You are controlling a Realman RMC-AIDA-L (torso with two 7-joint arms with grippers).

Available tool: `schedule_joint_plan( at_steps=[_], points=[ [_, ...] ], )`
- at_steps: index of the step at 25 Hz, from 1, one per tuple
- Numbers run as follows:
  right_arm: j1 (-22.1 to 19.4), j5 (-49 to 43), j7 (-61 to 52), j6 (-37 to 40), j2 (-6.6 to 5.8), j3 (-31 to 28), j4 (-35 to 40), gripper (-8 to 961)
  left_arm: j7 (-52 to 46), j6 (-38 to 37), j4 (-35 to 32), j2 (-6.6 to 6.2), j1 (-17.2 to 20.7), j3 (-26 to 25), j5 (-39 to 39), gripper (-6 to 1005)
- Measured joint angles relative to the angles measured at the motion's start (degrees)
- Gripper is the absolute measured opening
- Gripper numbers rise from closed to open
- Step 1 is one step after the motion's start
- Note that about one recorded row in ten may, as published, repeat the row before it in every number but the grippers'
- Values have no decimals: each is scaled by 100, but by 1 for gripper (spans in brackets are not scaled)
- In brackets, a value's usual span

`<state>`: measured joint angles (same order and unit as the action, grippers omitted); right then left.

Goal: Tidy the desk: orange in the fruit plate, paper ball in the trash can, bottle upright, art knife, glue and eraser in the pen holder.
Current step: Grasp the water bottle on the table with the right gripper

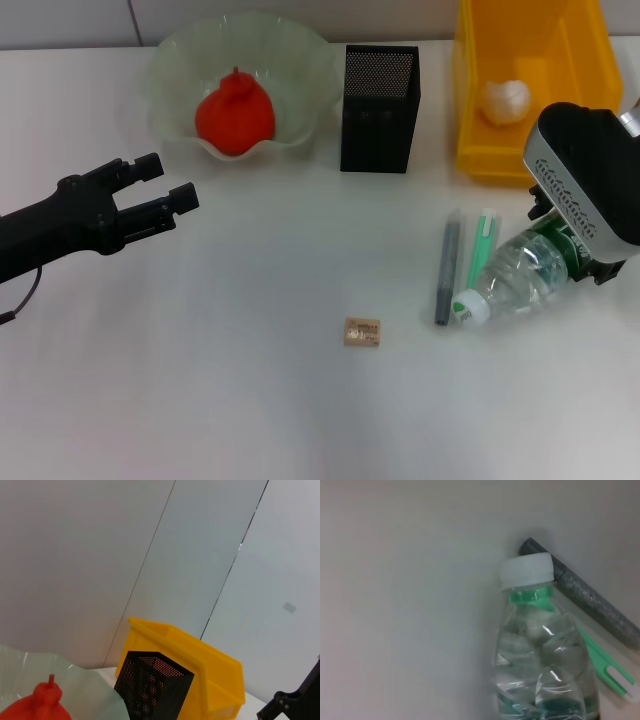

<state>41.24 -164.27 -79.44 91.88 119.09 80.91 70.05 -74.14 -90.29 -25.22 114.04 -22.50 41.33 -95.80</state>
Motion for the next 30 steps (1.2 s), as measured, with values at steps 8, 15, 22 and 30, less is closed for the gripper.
schedule_joint_plan(
  at_steps=[8,15,22,30],
  points=[
    [8,0,0,-66,12,-28,-147,838,-11,-32,0,-22,0,-2,23,807],
    [19,1,-52,-116,18,17,-306,838,-12,-53,0,-31,16,-2,28,805],
    [0,6,-70,-133,18,24,-325,839,-1,-60,0,-31,32,-2,28,804],
    [-31,3,-91,-145,27,22,-365,839,-1,-62,0,-31,35,-2,27,802]
  ],
)
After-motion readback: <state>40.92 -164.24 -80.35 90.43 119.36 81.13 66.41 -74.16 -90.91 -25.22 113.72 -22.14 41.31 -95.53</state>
